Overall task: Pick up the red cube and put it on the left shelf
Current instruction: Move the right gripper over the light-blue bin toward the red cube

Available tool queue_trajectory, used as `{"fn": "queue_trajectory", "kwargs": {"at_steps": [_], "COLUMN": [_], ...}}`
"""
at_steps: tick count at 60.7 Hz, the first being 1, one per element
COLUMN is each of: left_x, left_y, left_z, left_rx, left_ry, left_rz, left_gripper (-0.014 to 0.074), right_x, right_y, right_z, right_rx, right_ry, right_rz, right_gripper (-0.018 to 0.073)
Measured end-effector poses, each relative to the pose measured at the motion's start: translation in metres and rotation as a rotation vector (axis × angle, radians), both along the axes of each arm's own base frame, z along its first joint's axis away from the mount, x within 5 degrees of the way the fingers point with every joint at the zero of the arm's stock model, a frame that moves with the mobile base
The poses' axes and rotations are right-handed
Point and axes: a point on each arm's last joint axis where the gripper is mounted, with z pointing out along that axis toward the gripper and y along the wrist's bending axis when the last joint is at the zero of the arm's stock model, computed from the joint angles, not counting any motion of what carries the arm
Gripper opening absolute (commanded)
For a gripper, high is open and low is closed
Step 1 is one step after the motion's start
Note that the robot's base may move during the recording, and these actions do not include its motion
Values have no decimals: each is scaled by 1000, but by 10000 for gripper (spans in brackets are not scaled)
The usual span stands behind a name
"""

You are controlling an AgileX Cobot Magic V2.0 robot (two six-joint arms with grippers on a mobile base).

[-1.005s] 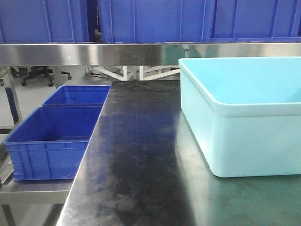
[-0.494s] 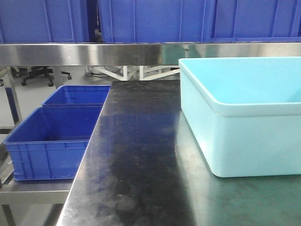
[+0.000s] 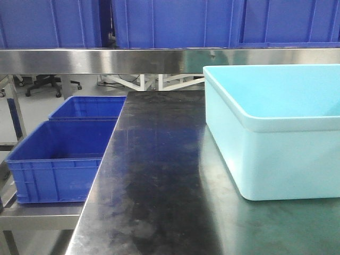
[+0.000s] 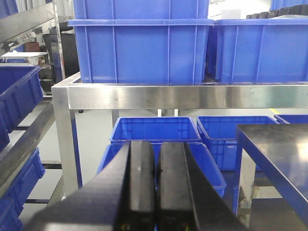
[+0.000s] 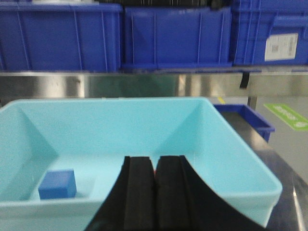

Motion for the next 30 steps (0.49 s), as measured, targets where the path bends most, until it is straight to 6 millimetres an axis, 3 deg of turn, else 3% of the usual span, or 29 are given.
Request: {"fn": "queue_trajectory", "kwargs": {"at_steps": [5,14,30], "left_x": [0,0,0], "left_y": [0,0,0], "left_z": [0,0,0], "left_rx": [0,0,0], "left_ry": [0,0,0], "left_rz": [0,0,0], "left_gripper": [102,102,102], "right_x": [-1,3,33], "right_y": [0,0,-1], "right_z": [4,30,78], "right_rx": [22,40,50], "right_ry": [-16,1,116], "right_rz": [2,3,0], "right_gripper": [48,48,48]}}
